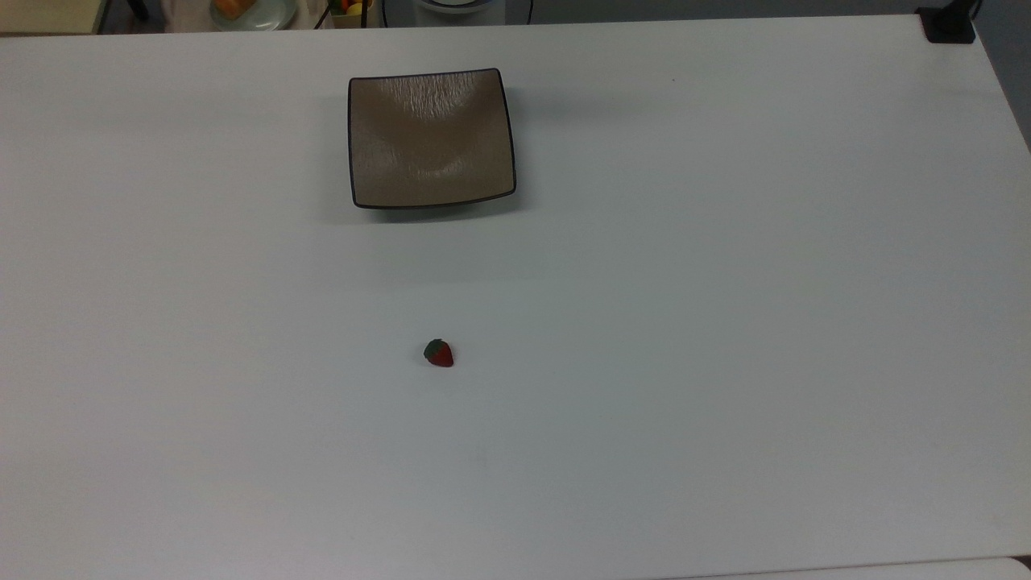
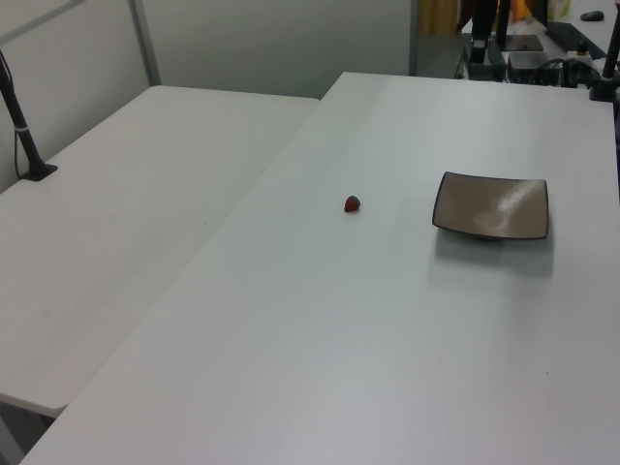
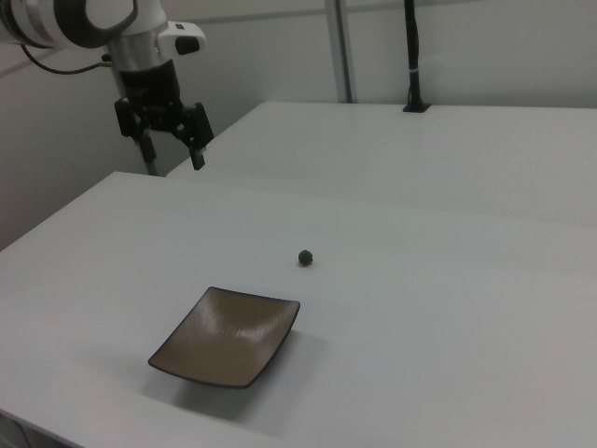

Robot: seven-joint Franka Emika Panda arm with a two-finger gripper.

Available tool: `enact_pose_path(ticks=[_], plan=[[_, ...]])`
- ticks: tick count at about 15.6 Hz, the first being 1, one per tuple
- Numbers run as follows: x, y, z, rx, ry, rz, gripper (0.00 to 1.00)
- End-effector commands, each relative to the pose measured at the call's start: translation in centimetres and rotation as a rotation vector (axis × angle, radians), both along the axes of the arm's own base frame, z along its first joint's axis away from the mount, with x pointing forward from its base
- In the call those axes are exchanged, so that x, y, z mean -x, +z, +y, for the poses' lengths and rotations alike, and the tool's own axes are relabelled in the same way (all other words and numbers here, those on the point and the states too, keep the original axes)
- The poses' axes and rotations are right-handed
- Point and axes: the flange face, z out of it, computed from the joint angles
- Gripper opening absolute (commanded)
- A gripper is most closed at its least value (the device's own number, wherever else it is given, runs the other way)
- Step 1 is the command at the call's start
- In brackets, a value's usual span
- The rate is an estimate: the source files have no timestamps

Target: Strawberries on a ceramic plate

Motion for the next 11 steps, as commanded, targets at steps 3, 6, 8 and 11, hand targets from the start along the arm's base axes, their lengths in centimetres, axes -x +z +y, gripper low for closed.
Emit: enact_pose_path(ticks=[3,6,8,11], plan=[[0.3,-0.3,0.3,-0.02,0.016,-0.008,1.0],[-0.1,-0.7,0.5,-0.021,0.023,-0.008,1.0],[-1.0,-1.7,0.6,-0.019,0.021,0.008,1.0],[-3.8,-3.1,0.6,-0.011,0.004,0.023,1.0]])
